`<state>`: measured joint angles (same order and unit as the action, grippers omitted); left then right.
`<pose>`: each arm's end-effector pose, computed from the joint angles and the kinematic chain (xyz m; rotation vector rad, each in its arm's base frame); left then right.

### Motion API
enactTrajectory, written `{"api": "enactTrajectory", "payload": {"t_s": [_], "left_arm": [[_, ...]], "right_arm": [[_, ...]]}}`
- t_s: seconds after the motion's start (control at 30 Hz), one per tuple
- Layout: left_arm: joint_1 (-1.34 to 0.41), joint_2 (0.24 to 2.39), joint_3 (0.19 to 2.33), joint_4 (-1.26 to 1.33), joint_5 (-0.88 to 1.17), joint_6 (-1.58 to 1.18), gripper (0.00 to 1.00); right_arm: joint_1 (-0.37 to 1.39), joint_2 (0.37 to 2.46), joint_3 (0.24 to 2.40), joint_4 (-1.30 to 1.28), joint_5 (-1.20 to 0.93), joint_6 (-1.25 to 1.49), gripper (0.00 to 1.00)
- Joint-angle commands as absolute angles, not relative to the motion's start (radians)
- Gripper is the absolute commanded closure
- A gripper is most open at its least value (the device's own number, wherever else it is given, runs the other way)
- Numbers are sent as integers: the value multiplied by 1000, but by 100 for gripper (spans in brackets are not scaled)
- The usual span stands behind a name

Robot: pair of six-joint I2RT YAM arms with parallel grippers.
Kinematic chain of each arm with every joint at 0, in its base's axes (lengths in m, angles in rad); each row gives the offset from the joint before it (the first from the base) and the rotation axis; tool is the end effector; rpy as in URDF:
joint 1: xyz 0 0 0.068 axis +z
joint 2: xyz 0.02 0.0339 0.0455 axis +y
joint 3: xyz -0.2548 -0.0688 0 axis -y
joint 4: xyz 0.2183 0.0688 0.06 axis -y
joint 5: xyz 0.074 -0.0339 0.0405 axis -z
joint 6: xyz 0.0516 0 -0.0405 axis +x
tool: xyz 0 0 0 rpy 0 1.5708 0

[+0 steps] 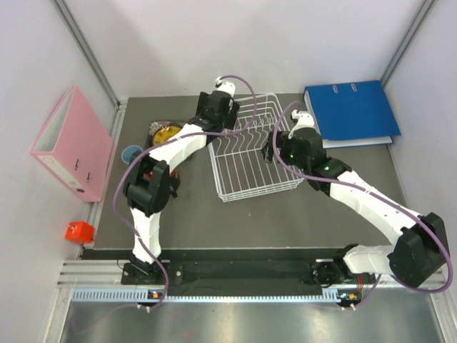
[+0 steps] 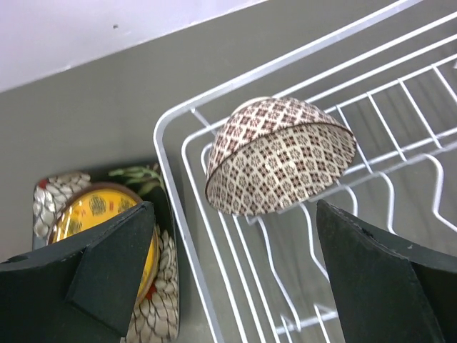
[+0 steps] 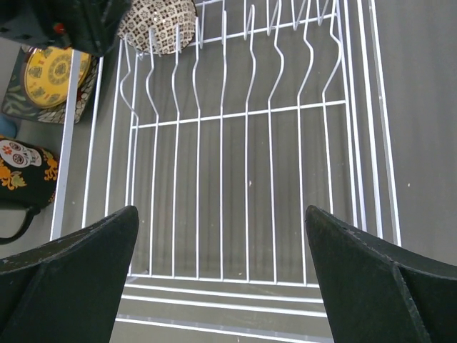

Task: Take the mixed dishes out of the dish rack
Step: Pick up the bowl from the dish rack.

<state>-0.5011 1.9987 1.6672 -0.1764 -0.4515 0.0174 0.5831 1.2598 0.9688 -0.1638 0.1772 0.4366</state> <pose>0.4115 -0.1997 0.2724 0.2529 2.0118 0.1652 0.2391 0.1468 0.2961 -0.0366 2.0490 0.4647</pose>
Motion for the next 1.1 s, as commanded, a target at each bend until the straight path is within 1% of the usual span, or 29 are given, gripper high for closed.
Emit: {"api": "enactTrajectory", "payload": {"t_s": [0.0, 0.33, 0.57, 0.77, 1.0, 1.07], "left_arm": [[-480, 2026, 1716, -60, -446, 77, 1], [-457, 2063, 1710, 26, -371, 5, 2], [-439, 2103, 1717, 32, -316, -43, 13], [-413, 2118, 1677, 61, -299, -35, 15], [-371, 2169, 1707, 52, -245, -40, 26], [-370, 2180, 1706, 55, -242, -35, 28]], "right_arm": [[594, 1247, 953, -104, 167, 433, 0], [594, 1249, 936, -81, 179, 448, 0], [592, 1247, 940, -92, 183, 449, 0], [594, 1258, 937, -89, 183, 449, 0], [594, 1246, 919, -89, 184, 451, 0], [592, 1244, 913, -91, 186, 449, 0]]}}
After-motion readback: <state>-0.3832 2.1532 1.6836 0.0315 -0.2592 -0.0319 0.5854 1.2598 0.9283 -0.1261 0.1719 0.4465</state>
